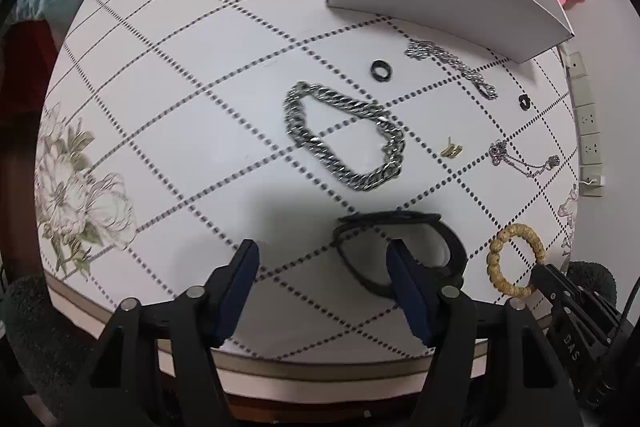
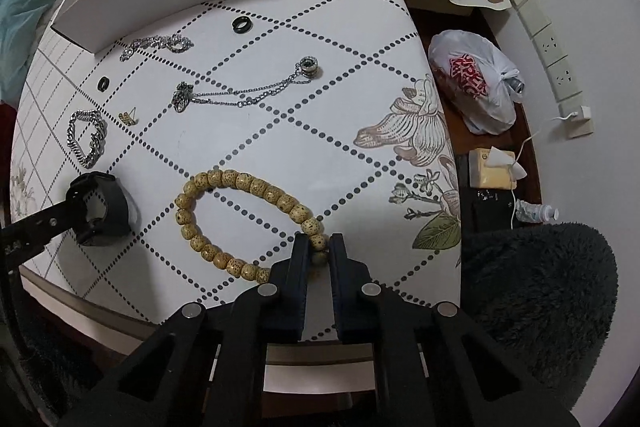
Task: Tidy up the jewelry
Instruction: 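Move right gripper to the wooden bead bracelet while left gripper approaches the black watch band, then close right gripper on the bead bracelet while left gripper grasps the black watch band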
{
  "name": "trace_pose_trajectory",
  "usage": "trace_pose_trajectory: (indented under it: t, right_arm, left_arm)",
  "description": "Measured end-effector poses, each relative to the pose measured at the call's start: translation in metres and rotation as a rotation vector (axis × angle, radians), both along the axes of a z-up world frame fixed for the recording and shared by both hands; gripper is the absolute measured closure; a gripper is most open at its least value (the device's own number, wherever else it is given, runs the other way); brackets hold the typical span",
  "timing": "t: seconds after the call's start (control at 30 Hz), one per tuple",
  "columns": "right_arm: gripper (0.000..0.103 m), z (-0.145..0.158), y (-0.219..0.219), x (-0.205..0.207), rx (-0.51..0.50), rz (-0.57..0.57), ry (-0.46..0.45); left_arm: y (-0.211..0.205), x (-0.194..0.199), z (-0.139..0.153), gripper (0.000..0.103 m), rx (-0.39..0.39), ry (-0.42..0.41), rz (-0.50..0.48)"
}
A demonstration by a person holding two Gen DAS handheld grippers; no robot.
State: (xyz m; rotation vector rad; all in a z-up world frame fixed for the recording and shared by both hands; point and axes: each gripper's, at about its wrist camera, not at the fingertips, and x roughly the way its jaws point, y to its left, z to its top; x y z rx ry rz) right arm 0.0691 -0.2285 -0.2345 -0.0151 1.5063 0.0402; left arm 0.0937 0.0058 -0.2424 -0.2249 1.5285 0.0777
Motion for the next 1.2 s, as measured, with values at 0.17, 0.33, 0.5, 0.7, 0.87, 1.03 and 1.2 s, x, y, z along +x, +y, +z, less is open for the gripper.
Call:
trace_pose_trajectory:
  t: [0.17, 0.33, 0.5, 0.7, 0.87, 1.03, 1.2]
  right_arm:
    - [0.092, -0.002, 0.001, 0.004, -0.022, 0.013, -0.001]
    - [0.093, 0.000, 0.005, -0.001, -0.029, 0.029, -0.035]
    - [0.094, 0.011, 0.001, -0.004, 0.078, -0.028, -0.045]
    - [0.094, 0.056, 0.017, -0.003, 0.140, 0.010, -0.142]
    - [0.094, 0.090, 0.030, 0.009, 0.175, 0.045, -0.209]
    - [0.094, 0.117, 0.032, 0.030, 0.200, 0.061, -0.272]
    - [0.094, 0.143, 0.037, 0.059, 0.225, 0.075, -0.325]
  left_arm:
    - [-0.005, 0.005, -0.001, 0.095, 0.021, -0.053, -0.064]
    - [-0.004, -0.005, 0.006, 0.096, 0.065, -0.114, -0.107]
    - [-0.016, -0.016, 0.030, 0.097, 0.086, -0.169, -0.127]
    - [-0.020, -0.023, 0.062, 0.097, 0.132, -0.276, -0.151]
    - [-0.016, 0.000, 0.098, 0.097, 0.142, -0.355, -0.139]
    - [-0.006, 0.020, 0.130, 0.097, 0.127, -0.423, -0.118]
    - [-0.007, 0.047, 0.148, 0.097, 0.090, -0.460, -0.104]
